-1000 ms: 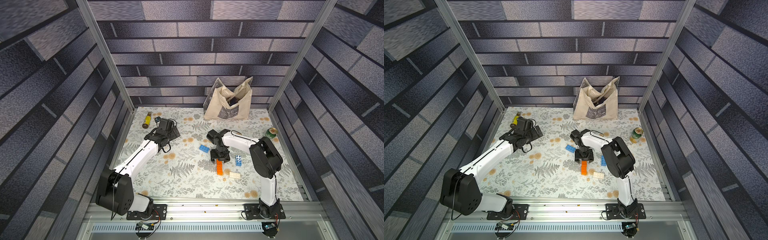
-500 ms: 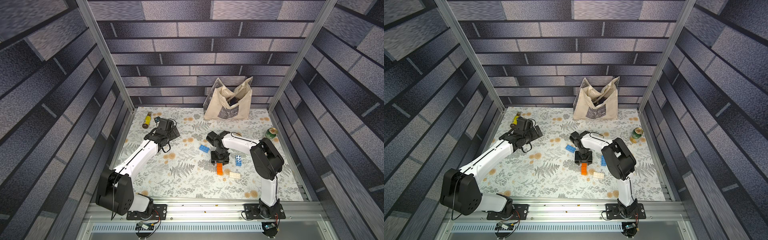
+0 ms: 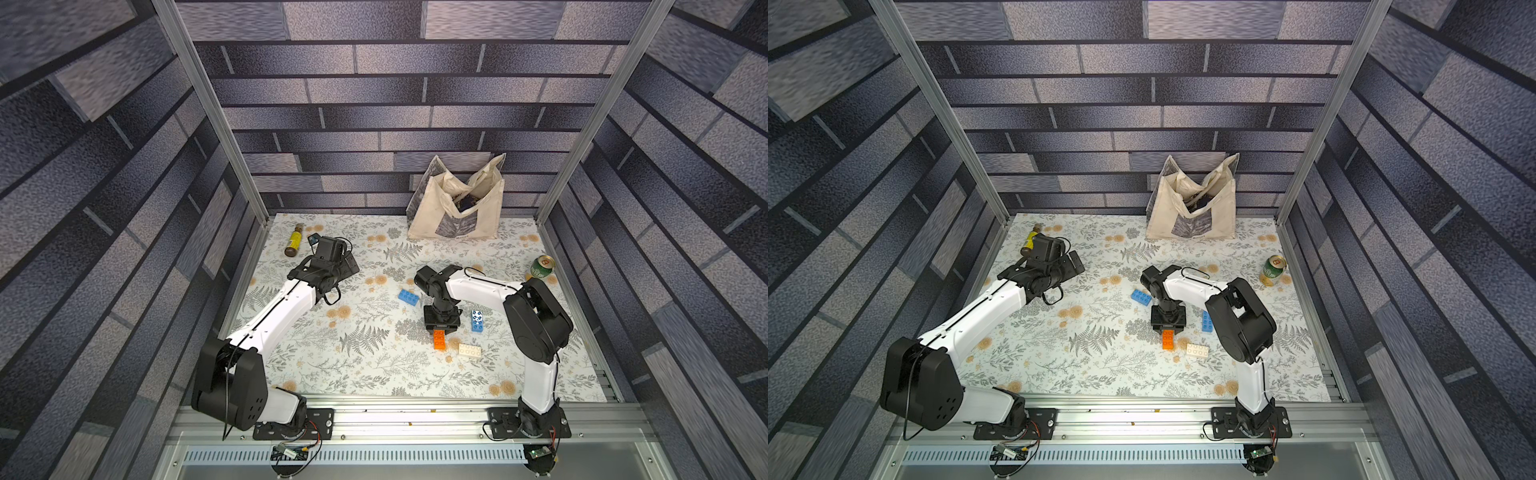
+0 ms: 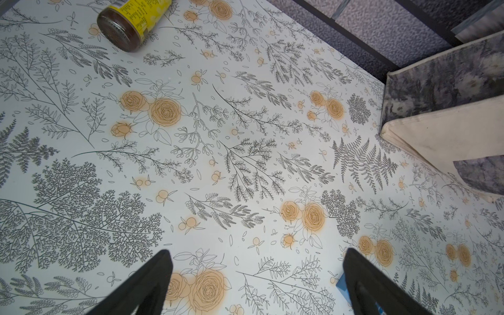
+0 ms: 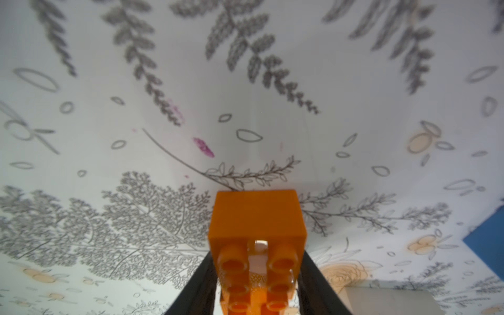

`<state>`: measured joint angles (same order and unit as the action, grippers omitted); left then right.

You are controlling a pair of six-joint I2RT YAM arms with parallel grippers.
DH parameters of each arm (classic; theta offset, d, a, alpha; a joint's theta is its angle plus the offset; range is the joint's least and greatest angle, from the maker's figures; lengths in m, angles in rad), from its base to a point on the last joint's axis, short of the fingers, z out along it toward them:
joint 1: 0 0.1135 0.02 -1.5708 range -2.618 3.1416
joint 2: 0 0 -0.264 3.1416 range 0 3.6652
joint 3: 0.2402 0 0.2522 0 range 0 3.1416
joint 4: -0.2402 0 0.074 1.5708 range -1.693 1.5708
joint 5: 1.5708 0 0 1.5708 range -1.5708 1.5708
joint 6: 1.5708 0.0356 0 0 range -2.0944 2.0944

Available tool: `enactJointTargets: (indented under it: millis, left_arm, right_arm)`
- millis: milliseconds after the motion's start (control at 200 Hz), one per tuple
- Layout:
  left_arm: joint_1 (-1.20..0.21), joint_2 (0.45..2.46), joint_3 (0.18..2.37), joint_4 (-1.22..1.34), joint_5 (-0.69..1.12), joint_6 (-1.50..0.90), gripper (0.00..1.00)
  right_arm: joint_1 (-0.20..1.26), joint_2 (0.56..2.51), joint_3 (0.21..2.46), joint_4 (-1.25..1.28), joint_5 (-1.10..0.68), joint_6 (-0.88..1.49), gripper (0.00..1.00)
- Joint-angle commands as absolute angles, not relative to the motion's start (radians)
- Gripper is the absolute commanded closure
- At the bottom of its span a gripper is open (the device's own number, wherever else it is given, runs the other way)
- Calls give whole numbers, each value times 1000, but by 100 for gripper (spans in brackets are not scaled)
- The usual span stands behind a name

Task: Assemble a rectangle with lego
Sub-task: Adjust the lego brick at the center of the board.

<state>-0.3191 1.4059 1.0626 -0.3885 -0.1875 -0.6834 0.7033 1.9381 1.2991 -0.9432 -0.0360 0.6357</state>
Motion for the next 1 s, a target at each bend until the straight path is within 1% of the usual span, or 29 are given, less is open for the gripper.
enactJointTargets:
  millis: [0, 165, 586, 636, 691, 801, 937, 997]
  left_arm:
    - [-313, 1396, 1058, -408, -189, -696, 0]
    - [-313, 1397, 1060, -408, -193, -695, 0]
    - [-312, 1399, 1058, -405, -192, -698, 0]
    - [-312, 1399, 1058, -404, -192, -696, 0]
    - [-312, 1398, 1057, -406, -192, -696, 0]
    - [-312, 1395, 1058, -407, -196, -695, 0]
    - [-313, 1388, 1058, -408, -205, -691, 0]
    - [-311, 1381, 1058, -407, -207, -685, 0]
  right_arm:
    - [713, 1939, 1298, -937, -39, 626, 54]
    - [713, 1946, 1299, -942, -38, 618, 57]
    - [713, 1948, 1296, -951, -34, 610, 57]
    - [713, 1947, 1297, -951, -35, 610, 55]
    - [713, 1946, 1302, -955, -35, 609, 48]
    - [713, 1932, 1334, -981, -31, 617, 38]
    - [717, 1879, 1400, -1032, -3, 642, 30]
    - [717, 1847, 1428, -1067, 26, 660, 28]
